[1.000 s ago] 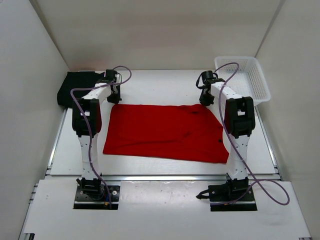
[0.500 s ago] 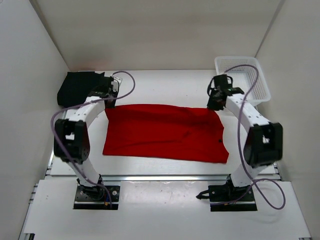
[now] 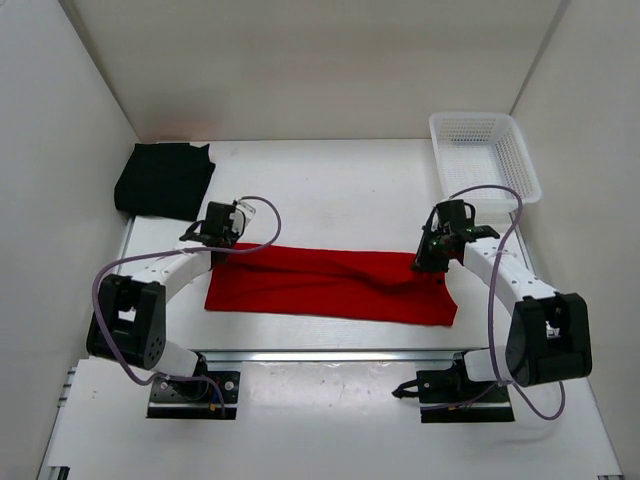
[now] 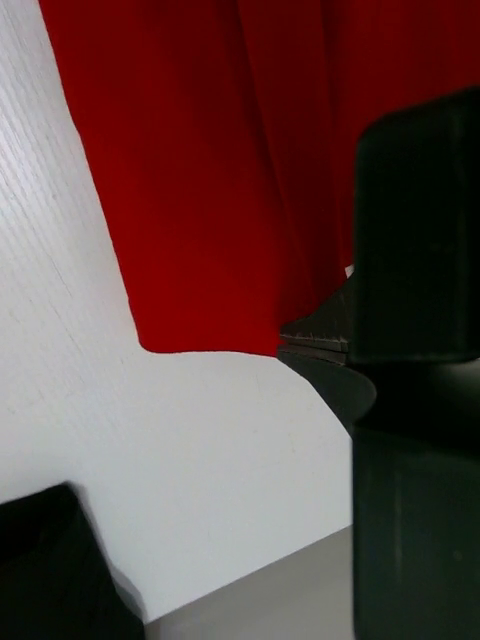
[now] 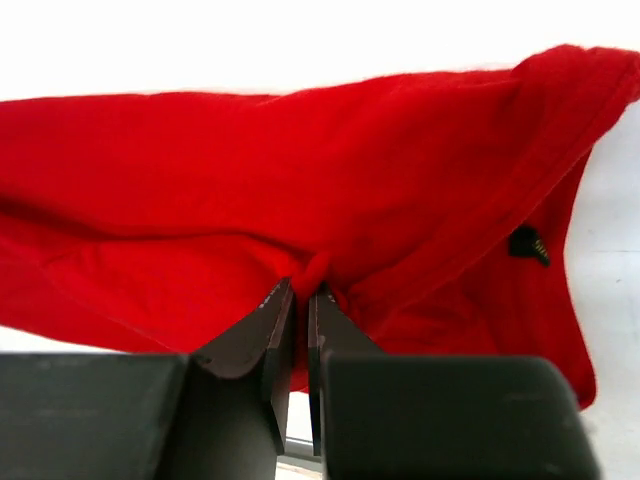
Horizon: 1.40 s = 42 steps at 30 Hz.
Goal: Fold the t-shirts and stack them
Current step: Grap the side of the flattened tshirt furthest away from the robot with both arms, then fold the other side of the tshirt into a rectangle
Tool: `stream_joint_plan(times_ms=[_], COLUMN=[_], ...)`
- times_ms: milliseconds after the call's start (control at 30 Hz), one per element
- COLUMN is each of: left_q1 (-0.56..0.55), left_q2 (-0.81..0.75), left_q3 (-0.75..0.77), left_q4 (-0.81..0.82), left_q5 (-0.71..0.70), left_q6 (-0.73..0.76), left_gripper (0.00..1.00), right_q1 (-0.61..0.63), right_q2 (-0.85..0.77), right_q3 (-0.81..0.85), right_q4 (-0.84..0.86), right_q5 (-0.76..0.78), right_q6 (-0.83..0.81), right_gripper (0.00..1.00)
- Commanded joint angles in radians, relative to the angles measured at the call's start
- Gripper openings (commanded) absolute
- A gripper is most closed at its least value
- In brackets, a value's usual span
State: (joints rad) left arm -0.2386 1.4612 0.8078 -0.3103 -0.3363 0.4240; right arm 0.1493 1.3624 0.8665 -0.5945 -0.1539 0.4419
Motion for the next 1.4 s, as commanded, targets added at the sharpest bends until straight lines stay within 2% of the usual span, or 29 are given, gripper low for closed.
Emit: stream_joint_plan(times_ms=[0, 133, 200, 367, 500, 600, 700, 900, 1033, 1333, 1367], left_q1=[-0.001, -0.016, -0.024, -0.028, -0.024, -0.021, -0.024, -0.016, -0.021, -0.024, -0.031], left_q2=[-0.061, -0.029, 0.003, 0.198, 0.271, 0.252, 0.196, 0.075, 0.016, -0.007, -0.006], left_q3=[-0.021, 0.031, 0.066, 0.284, 0.399, 0.363, 0.251, 0.067, -0.037, -0.096, -0.102], left_q4=[0.121, 0.174, 0.211, 0.240, 0.232, 0.263, 0.299, 0.275, 0.237, 0.156, 0.154], left_q5=[-0.072, -0.055, -0.052, -0.113, -0.125, -0.126, -0.113, -0.101, -0.086, -0.067, -0.061], left_q6=[0.059, 0.067, 0.065, 0.044, 0.030, 0.041, 0.073, 0.105, 0.127, 0.140, 0.145], left_gripper=[0.00, 0.00, 0.00, 0.00, 0.00, 0.00, 0.00, 0.00, 0.00, 0.00, 0.03], right_q1=[-0.010, -0.031, -0.053, -0.099, -0.113, -0.100, -0.106, -0.085, -0.085, -0.062, -0.065], right_q2=[-0.062, -0.005, 0.039, 0.205, 0.268, 0.254, 0.199, 0.049, -0.003, -0.017, -0.014], right_q3=[-0.035, 0.000, 0.073, 0.287, 0.393, 0.373, 0.267, 0.036, -0.047, -0.119, -0.126], right_q4=[0.064, 0.094, 0.094, 0.082, 0.070, 0.067, 0.082, 0.110, 0.114, 0.136, 0.134], right_q5=[-0.047, -0.059, -0.058, -0.044, -0.048, -0.041, -0.059, -0.087, -0.104, -0.124, -0.131], right_q6=[0.021, 0.020, 0.008, -0.029, -0.040, -0.040, -0.026, 0.023, 0.035, 0.046, 0.047], right_gripper=[0.00, 0.00, 0.00, 0.00, 0.00, 0.00, 0.00, 0.00, 0.01, 0.00, 0.01])
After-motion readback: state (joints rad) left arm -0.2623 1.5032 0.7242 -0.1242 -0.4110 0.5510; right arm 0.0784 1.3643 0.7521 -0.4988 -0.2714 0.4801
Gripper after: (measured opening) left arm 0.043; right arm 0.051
